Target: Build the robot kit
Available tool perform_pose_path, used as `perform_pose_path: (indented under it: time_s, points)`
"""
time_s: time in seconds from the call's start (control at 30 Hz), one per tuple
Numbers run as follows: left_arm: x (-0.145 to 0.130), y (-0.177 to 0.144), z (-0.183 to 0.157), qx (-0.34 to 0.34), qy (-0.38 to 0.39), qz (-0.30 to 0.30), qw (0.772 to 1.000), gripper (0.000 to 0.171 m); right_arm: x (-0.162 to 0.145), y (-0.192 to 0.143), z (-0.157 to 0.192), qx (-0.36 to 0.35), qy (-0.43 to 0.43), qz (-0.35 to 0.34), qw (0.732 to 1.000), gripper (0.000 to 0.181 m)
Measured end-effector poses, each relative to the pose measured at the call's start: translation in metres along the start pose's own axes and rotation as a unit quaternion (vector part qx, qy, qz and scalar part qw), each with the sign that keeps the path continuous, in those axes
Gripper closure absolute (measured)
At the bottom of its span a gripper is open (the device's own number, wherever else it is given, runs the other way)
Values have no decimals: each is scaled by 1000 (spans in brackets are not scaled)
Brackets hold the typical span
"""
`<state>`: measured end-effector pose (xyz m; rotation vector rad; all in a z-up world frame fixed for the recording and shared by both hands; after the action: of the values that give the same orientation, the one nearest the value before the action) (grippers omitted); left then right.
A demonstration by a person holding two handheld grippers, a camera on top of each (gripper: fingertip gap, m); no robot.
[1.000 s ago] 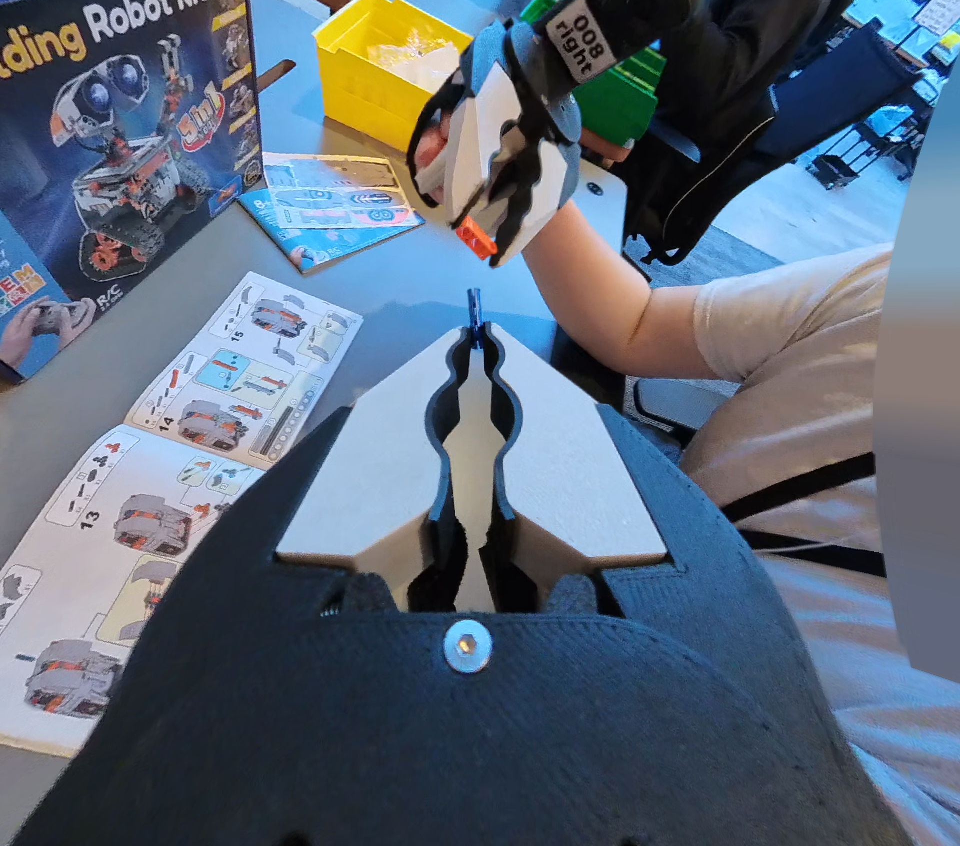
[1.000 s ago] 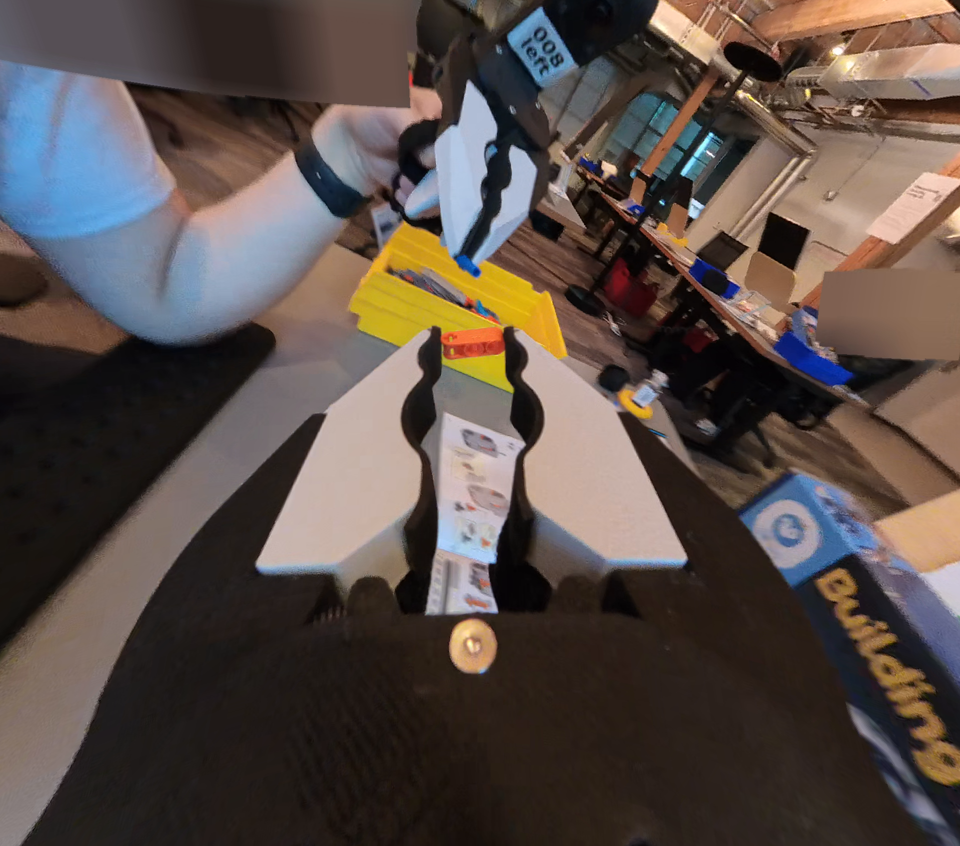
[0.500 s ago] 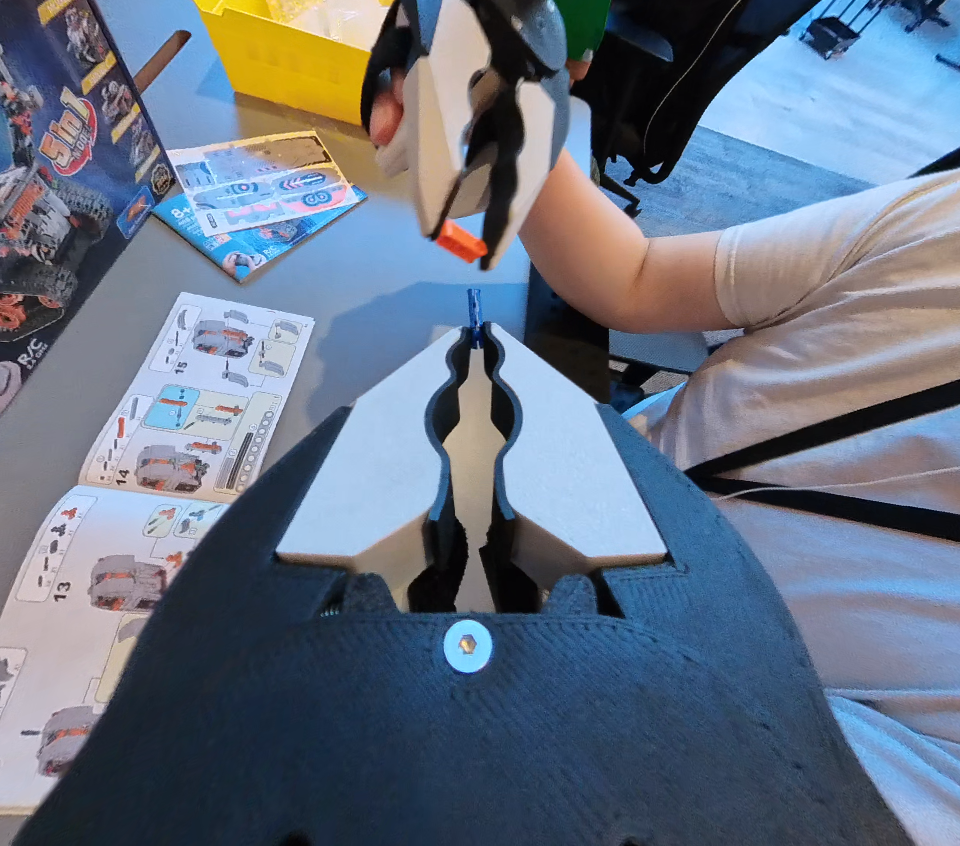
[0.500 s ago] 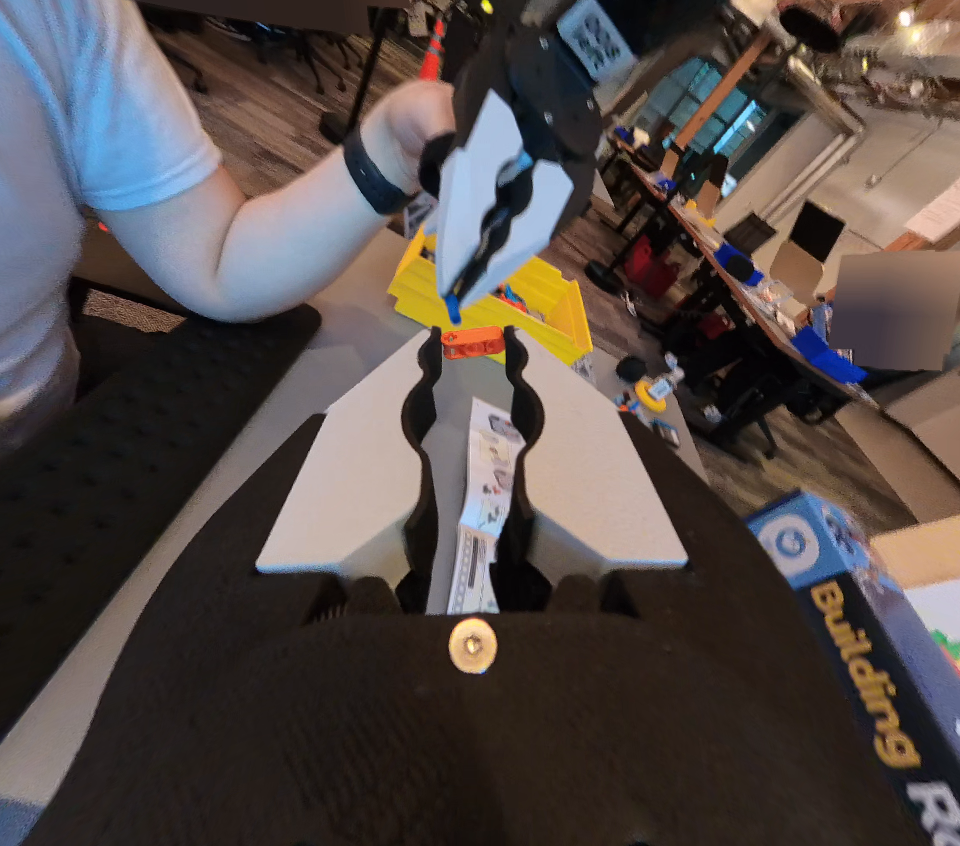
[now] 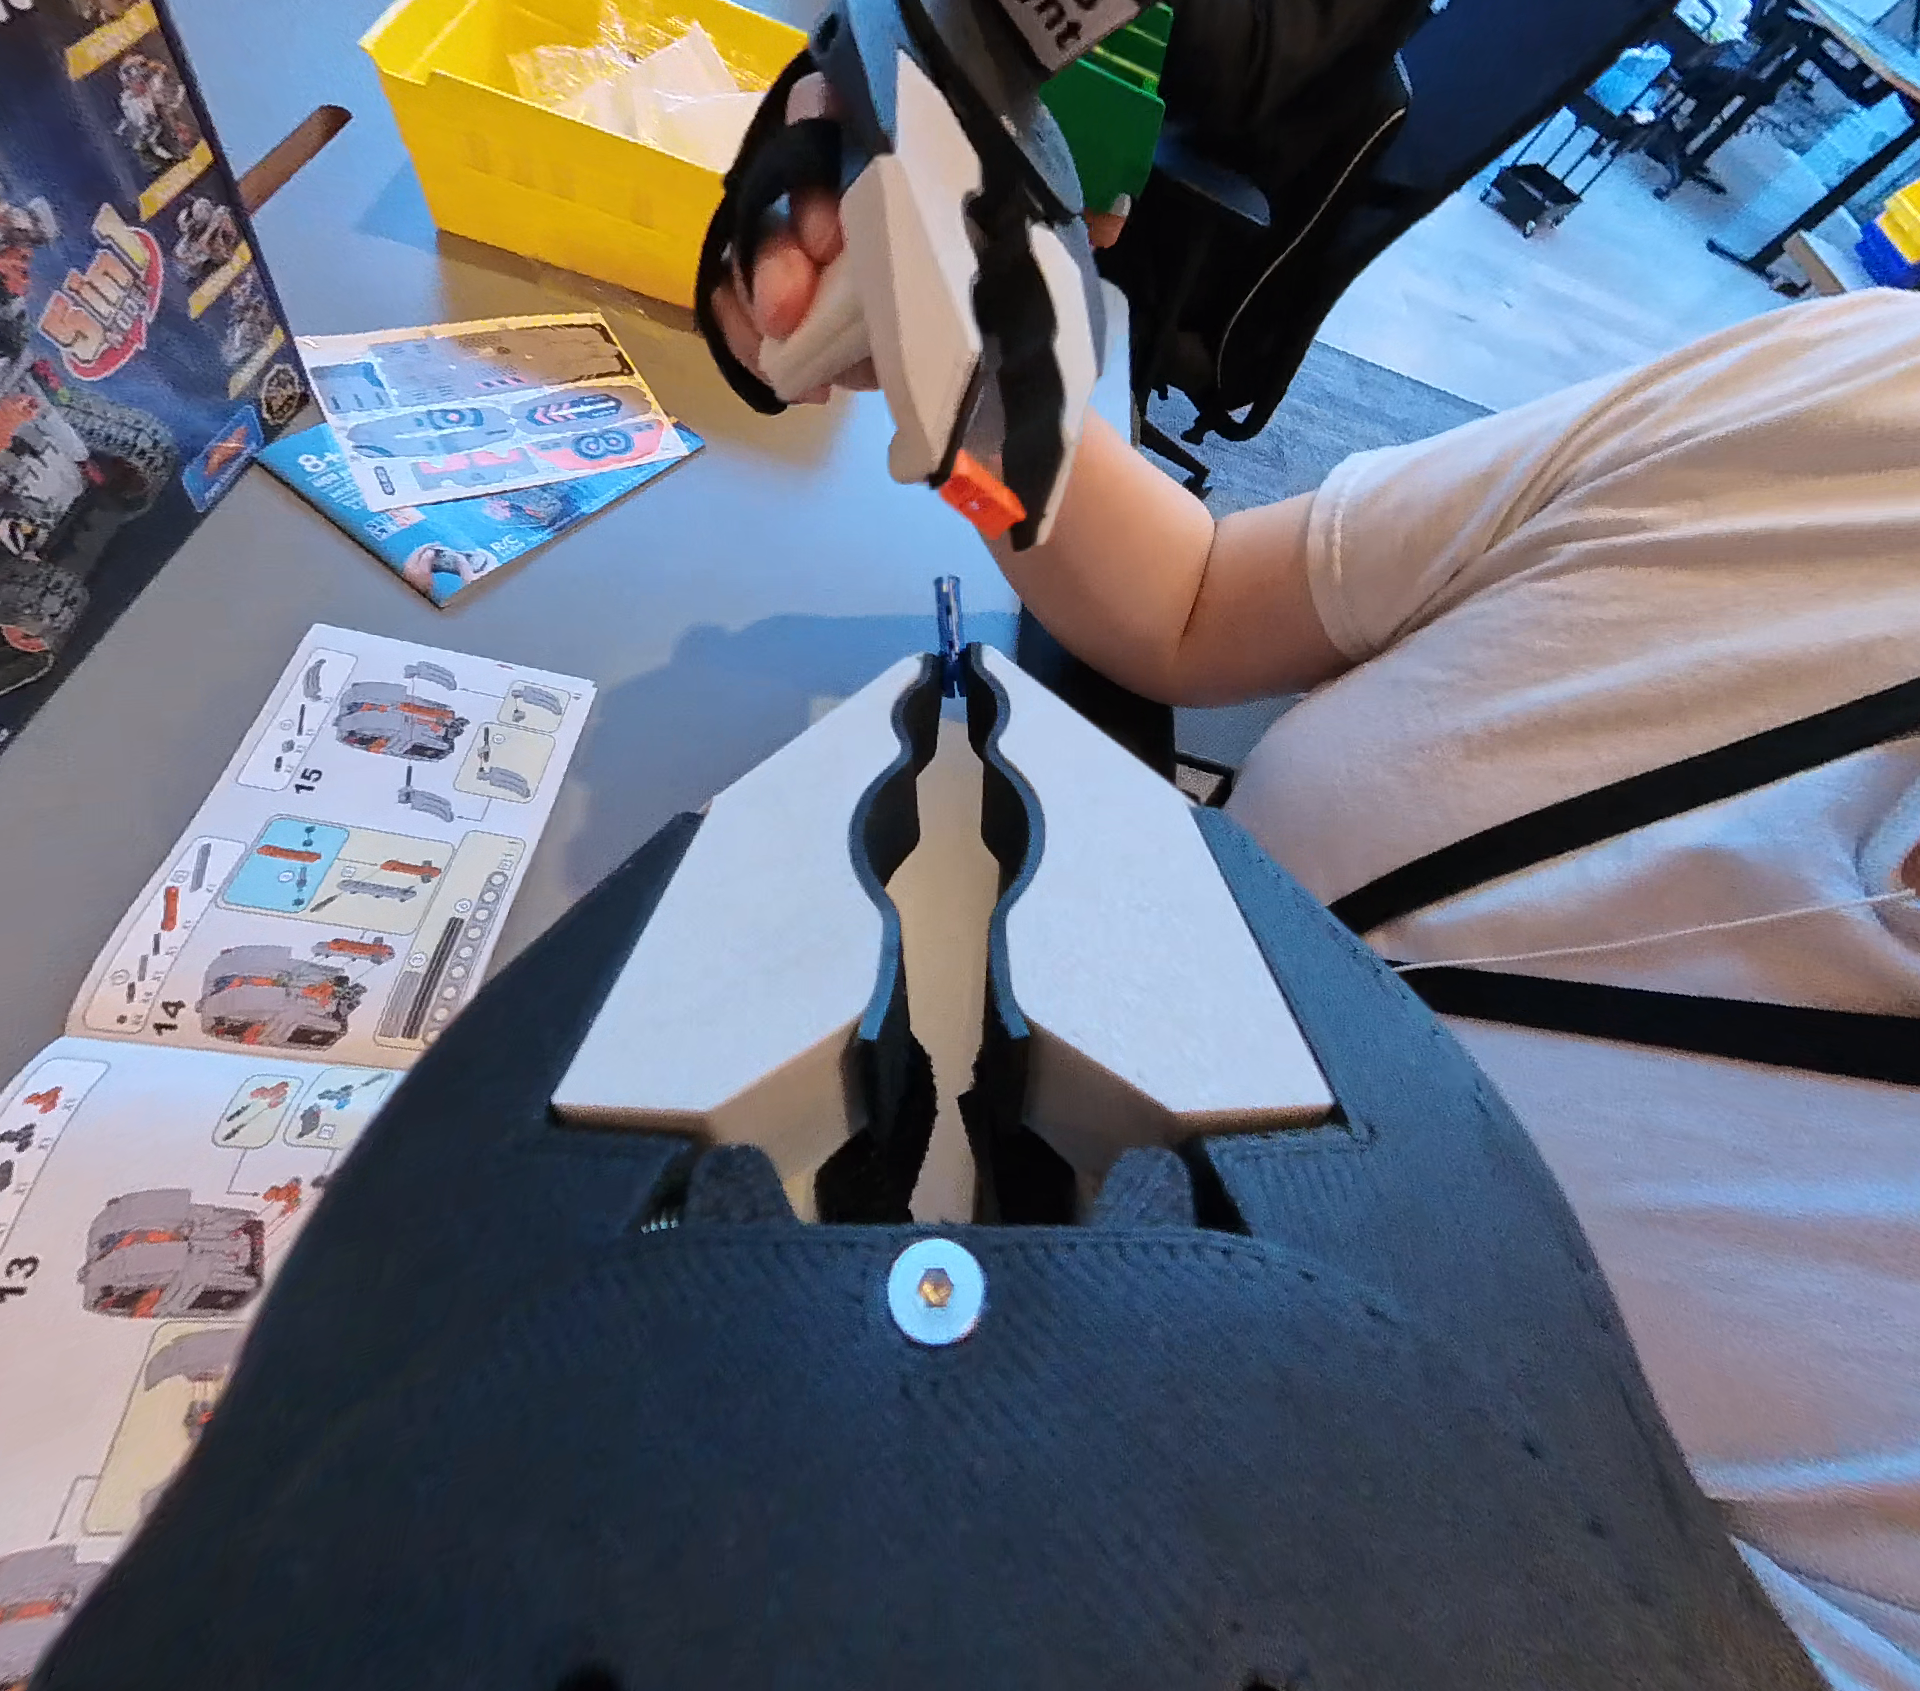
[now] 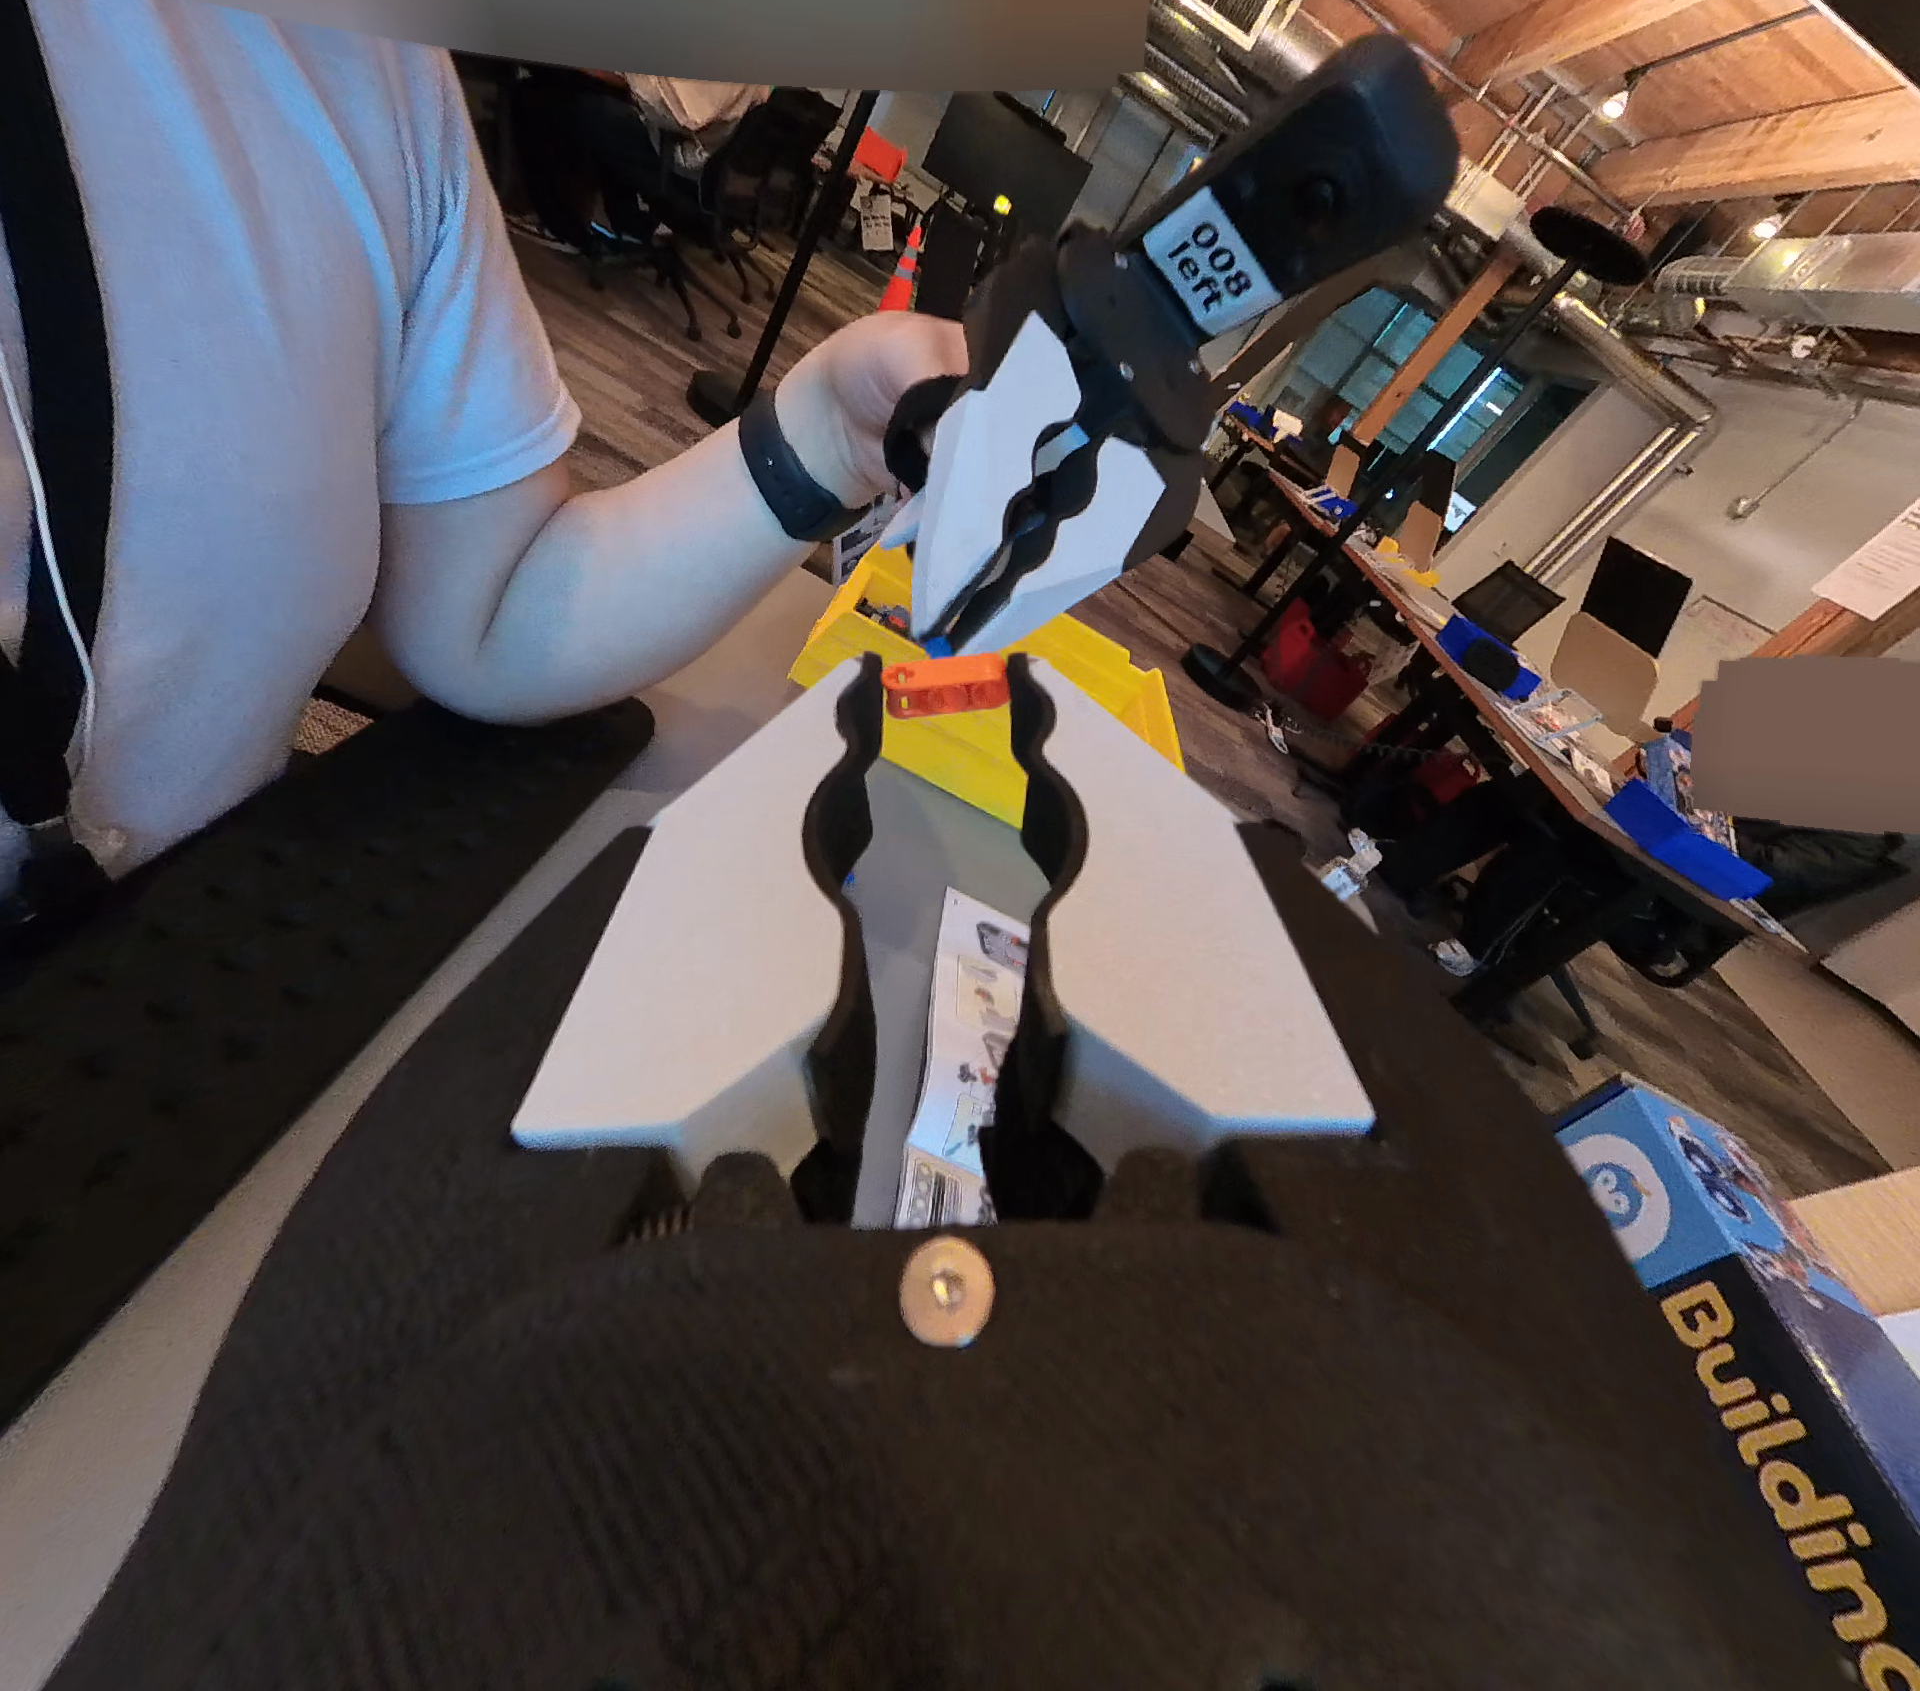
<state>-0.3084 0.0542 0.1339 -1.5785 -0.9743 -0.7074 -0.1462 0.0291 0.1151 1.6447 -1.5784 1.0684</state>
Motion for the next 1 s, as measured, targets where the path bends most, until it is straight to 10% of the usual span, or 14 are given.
perform_pose_path:
  time_s: [1.0]
  points:
    - [-2,2,8,-19,-17,8,1000,169,-3,13,2,5,-35,81,996,158]
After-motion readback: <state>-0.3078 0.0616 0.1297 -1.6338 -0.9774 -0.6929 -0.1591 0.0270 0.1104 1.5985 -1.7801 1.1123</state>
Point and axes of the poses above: each gripper's, where its closed fingertips meet, y out along the fingers, x out of its top, z = x × y across the jaws, the point moved 8 cm from there along -y, back along the fingers, and after that the axes turned 10 degrees about x, right-handed, at the moved point
